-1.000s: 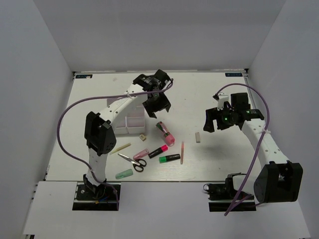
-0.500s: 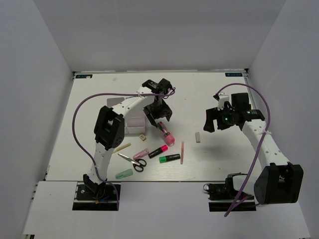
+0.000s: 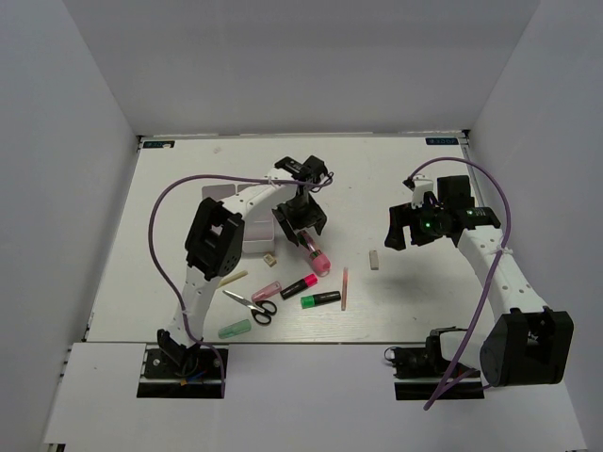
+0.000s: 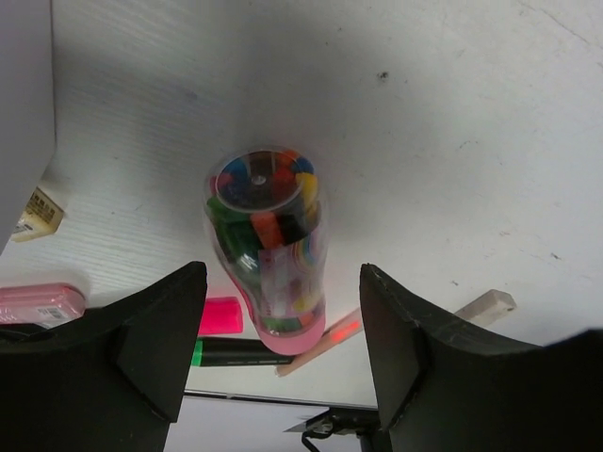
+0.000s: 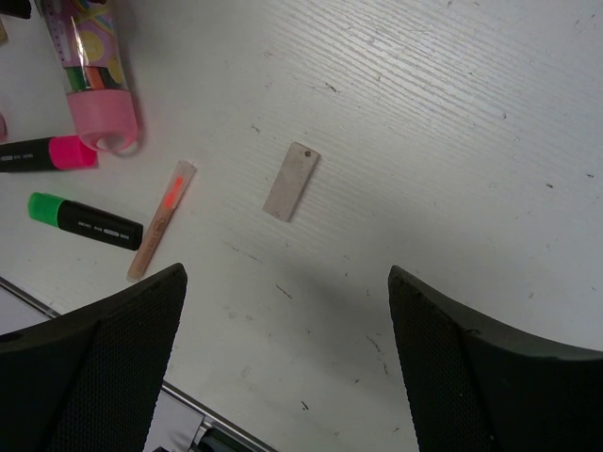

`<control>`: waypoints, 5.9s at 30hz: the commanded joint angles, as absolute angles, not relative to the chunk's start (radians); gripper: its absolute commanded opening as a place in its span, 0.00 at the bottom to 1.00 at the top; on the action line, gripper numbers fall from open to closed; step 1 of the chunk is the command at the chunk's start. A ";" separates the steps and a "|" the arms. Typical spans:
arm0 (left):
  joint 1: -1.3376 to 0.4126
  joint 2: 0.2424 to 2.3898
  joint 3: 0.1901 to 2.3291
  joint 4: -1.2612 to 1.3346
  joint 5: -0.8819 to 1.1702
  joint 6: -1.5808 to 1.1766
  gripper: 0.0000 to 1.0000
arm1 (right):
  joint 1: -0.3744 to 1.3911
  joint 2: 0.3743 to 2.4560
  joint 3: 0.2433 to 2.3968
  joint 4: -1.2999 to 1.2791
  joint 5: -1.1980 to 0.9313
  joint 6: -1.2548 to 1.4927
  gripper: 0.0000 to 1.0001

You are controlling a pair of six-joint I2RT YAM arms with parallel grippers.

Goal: Sort the stationery into containers
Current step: Grab a piece of stationery with the left arm, then place the stationery into the container

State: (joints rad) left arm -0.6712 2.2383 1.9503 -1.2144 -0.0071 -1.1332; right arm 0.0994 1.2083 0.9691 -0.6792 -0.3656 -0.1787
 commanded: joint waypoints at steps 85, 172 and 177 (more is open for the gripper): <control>-0.782 1.666 1.772 -0.803 -0.656 -0.140 0.00 | 0.080 1.157 0.957 -0.670 -0.469 -0.215 0.00; -0.279 1.404 0.821 0.176 -0.537 -0.241 0.30 | 0.081 1.253 0.945 -0.658 -0.492 -0.242 0.00; -0.275 1.414 0.847 0.158 -0.535 -0.238 0.57 | 0.080 1.250 0.943 -0.660 -0.494 -0.242 0.00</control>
State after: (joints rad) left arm -0.2806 1.4601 0.8181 0.1867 -0.5449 -0.2306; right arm 0.0845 1.2503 0.9501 -0.6762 -0.4778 -0.2256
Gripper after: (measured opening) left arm 0.642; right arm 0.001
